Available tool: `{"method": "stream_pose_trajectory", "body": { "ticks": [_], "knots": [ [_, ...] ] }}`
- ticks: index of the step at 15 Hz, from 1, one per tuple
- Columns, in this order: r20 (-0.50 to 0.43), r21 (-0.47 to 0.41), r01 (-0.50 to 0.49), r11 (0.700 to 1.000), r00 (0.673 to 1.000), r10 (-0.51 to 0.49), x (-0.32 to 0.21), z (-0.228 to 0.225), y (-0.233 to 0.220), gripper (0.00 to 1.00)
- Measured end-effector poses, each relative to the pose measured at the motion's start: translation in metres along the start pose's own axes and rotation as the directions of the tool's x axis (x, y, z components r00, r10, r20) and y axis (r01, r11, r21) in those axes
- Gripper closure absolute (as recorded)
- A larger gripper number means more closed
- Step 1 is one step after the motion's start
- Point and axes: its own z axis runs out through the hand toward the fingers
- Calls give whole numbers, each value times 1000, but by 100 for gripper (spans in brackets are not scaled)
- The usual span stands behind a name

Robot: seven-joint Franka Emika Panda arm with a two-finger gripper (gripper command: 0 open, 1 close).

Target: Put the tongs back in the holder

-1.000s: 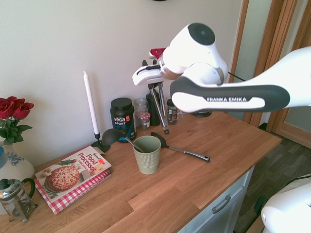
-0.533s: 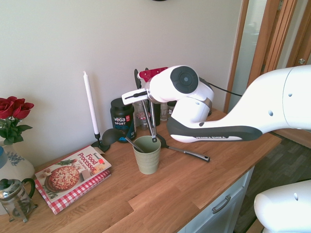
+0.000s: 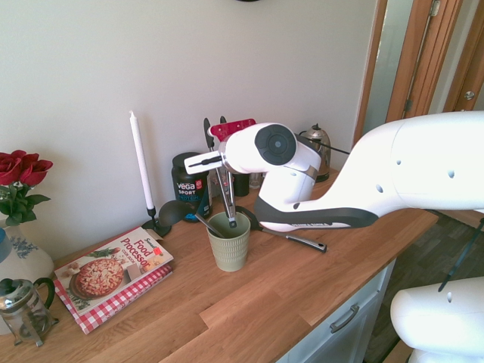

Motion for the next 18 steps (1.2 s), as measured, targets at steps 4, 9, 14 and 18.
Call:
{"method": "stream_pose_trajectory", "body": {
  "ticks": [4,9,14,18],
  "knots": [
    [24,-17,16,1000,1000,-15,-13,23,18,100],
    [61,-37,32,999,998,-30,-32,35,38,100],
    [90,-59,35,998,995,-30,-45,38,64,100],
    [97,-65,46,997,994,-40,-51,36,69,0]
  ]
}}
